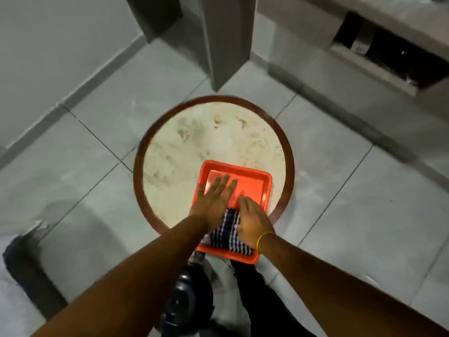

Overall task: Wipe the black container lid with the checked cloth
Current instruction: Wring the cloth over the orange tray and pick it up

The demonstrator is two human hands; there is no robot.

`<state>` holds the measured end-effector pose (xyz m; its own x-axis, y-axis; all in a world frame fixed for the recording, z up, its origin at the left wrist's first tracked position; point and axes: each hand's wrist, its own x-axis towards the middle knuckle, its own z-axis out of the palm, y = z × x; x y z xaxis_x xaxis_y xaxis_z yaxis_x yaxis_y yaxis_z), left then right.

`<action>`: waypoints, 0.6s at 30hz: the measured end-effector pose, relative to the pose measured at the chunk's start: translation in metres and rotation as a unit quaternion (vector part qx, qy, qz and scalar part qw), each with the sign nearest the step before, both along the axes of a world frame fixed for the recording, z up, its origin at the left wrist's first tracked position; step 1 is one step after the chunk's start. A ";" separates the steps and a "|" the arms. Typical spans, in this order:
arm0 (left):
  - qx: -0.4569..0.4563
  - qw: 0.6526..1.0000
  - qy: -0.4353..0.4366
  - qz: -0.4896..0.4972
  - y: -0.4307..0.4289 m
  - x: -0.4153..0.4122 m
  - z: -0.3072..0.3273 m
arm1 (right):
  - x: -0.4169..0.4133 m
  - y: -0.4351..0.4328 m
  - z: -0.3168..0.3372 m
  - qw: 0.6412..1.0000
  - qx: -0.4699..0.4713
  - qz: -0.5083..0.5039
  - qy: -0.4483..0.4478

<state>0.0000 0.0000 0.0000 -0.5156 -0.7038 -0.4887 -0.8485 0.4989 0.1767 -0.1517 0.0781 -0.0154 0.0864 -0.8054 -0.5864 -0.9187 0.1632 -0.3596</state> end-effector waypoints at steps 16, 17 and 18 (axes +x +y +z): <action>0.032 0.994 -0.052 -0.086 0.010 0.016 -0.052 | 0.013 -0.030 -0.034 0.994 0.094 0.060 -0.014; 0.034 0.996 -0.033 -0.075 0.008 0.022 -0.045 | 0.012 -0.039 -0.025 0.993 0.096 0.064 -0.024; 0.033 0.998 -0.005 -0.060 0.004 0.026 -0.038 | 0.012 -0.047 -0.016 0.993 0.088 0.070 -0.034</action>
<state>0.0262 0.0039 -0.0381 -0.5886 -0.6042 -0.5372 -0.7856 0.5844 0.2034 -0.1399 0.0309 -0.0309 0.2347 -0.6682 -0.7060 -0.9115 0.1012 -0.3987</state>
